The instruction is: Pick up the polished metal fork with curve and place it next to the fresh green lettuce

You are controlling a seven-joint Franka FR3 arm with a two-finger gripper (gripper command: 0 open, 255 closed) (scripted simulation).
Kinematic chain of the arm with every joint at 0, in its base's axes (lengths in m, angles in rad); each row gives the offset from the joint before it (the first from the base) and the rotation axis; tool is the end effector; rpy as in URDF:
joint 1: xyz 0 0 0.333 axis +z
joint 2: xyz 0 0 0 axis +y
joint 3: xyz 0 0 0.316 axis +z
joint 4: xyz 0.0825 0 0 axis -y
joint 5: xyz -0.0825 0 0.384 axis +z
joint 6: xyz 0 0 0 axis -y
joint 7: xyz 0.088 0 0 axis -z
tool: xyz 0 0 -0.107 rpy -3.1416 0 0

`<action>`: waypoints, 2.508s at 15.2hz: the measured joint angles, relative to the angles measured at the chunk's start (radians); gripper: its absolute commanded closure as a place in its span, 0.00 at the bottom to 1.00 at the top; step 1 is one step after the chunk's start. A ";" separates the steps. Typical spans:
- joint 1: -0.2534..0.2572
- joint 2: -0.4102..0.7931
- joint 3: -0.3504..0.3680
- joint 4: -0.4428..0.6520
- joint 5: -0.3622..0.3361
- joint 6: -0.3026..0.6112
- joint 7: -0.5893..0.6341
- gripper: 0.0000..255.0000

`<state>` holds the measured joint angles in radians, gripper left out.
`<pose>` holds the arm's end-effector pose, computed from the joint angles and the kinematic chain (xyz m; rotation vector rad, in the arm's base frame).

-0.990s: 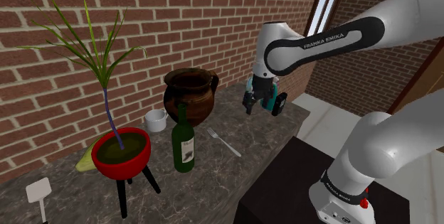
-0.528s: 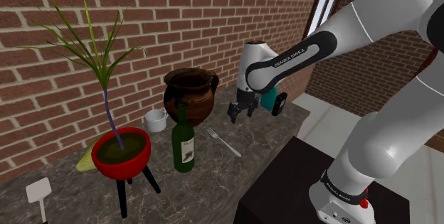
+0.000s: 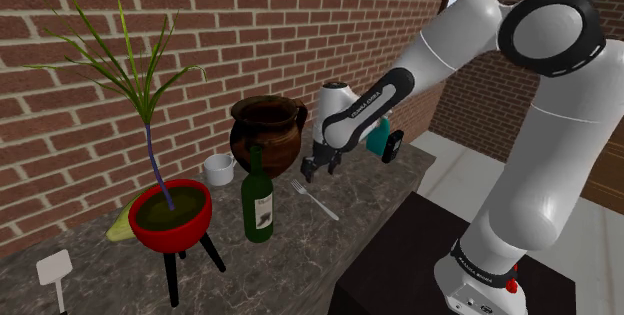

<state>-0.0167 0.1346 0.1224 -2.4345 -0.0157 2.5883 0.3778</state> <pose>0.4888 0.0529 0.2522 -3.1024 0.4057 -0.0279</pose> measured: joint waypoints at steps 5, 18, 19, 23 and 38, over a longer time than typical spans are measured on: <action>0.023 0.222 -0.025 0.141 -0.056 0.100 0.056 0.00; 0.044 0.368 -0.048 0.202 -0.081 0.190 0.081 0.00; 0.044 0.368 -0.048 0.202 -0.081 0.190 0.081 0.00; 0.042 0.364 -0.051 0.202 -0.082 0.186 0.081 1.00; 0.034 0.287 -0.036 0.183 -0.068 0.129 0.070 1.00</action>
<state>0.0168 0.4217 0.0868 -2.2517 -0.0839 2.7175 0.4479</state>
